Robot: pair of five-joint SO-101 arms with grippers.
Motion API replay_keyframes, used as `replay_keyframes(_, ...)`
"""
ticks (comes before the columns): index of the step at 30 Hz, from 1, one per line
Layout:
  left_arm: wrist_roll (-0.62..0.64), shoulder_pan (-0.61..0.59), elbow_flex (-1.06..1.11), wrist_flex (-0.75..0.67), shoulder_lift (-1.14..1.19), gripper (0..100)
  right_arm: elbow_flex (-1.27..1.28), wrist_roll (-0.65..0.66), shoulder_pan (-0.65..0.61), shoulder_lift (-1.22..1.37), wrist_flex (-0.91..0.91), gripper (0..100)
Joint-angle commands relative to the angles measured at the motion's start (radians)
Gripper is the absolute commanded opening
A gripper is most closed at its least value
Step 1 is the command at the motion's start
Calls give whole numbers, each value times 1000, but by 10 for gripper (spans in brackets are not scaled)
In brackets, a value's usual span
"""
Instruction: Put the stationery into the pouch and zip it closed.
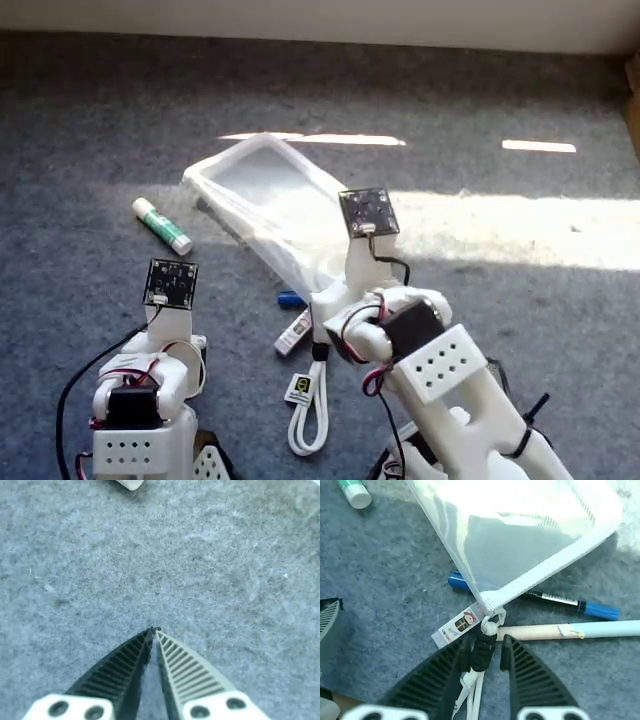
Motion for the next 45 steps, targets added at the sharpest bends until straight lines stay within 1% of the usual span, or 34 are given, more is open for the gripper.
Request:
replay_keyframes(1,-6,-15,13,6,-10,7,-16,-52,-36,65,-16,106)
replay_keyframes(4,-6,-15,13,6,-10,7,-8,-55,-84,99,-19,106)
replay_keyframes(8,-6,-15,13,6,-10,7,5,-55,-116,120,-88,106)
replay_keyframes(15,-6,-15,12,6,-10,7,137,-54,-117,119,-185,106)
replay_keyframes(22,-6,-15,12,6,-10,7,188,-54,-117,119,-194,106)
replay_keyframes(27,-6,-15,12,6,-10,7,245,-51,-117,120,-285,106)
replay_keyframes(30,-6,-15,12,6,-10,7,277,-49,-142,120,-320,106)
replay_keyframes(33,-6,-15,12,6,-10,7,292,-54,-165,120,-340,106)
replay_keyframes(45,-6,-15,12,6,-10,7,294,-54,-166,122,-361,106)
